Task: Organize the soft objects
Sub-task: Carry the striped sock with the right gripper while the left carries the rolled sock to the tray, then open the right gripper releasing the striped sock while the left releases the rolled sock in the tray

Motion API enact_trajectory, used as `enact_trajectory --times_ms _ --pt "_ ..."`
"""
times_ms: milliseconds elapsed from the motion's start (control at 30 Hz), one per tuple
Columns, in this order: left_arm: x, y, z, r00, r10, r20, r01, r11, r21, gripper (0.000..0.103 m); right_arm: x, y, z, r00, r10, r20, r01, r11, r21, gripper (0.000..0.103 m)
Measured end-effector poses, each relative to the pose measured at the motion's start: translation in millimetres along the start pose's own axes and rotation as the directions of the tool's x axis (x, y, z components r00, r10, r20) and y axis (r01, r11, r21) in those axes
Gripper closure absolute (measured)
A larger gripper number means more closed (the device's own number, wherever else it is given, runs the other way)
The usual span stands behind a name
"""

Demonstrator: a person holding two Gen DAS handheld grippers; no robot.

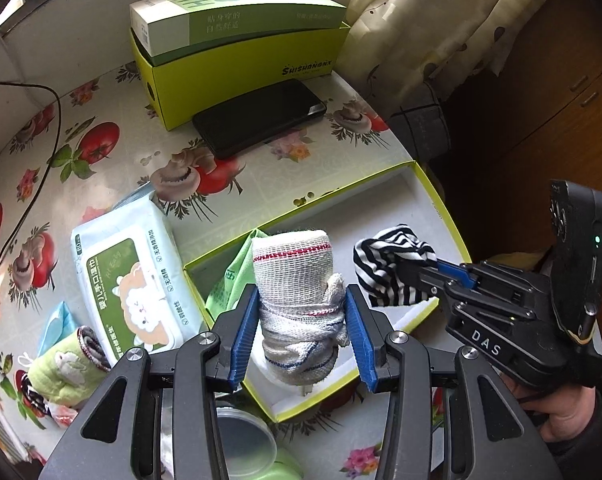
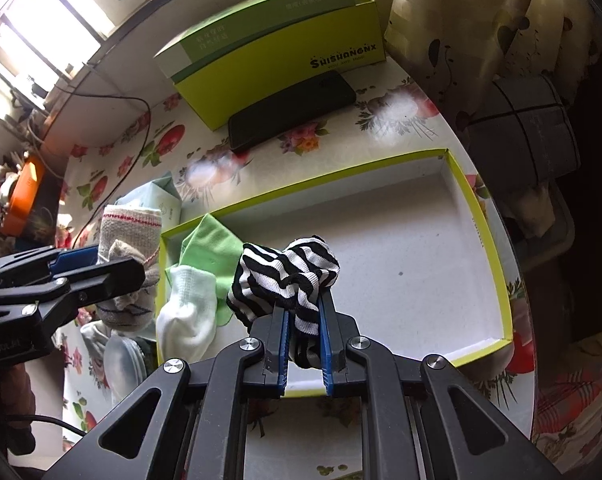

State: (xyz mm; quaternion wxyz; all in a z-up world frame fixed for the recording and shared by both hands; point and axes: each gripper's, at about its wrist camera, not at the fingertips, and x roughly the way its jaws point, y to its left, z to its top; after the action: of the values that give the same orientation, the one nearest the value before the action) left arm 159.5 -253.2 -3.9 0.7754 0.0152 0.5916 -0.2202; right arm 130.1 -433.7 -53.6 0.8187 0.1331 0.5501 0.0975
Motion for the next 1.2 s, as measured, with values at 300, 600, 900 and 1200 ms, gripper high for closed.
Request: enact_trajectory --times_ms 300,600,900,1200 --pt "18 3 12 1.000 -0.001 -0.027 0.001 1.000 -0.009 0.059 31 -11 25 1.000 -0.009 -0.024 0.009 1.000 0.004 0.089" --pt "32 0 22 0.999 -0.015 -0.043 0.015 1.000 -0.008 0.059 28 -23 21 1.000 -0.008 -0.011 0.009 0.999 0.033 0.072" --pt "43 -2 28 0.997 -0.021 -0.069 0.020 1.000 -0.019 0.059 14 -30 10 1.000 0.003 0.009 -0.004 0.996 0.085 0.072" --pt "62 -9 34 0.993 -0.060 -0.100 0.056 0.998 -0.038 0.059 0 -33 5 1.000 -0.010 0.023 0.008 0.996 0.086 0.072"
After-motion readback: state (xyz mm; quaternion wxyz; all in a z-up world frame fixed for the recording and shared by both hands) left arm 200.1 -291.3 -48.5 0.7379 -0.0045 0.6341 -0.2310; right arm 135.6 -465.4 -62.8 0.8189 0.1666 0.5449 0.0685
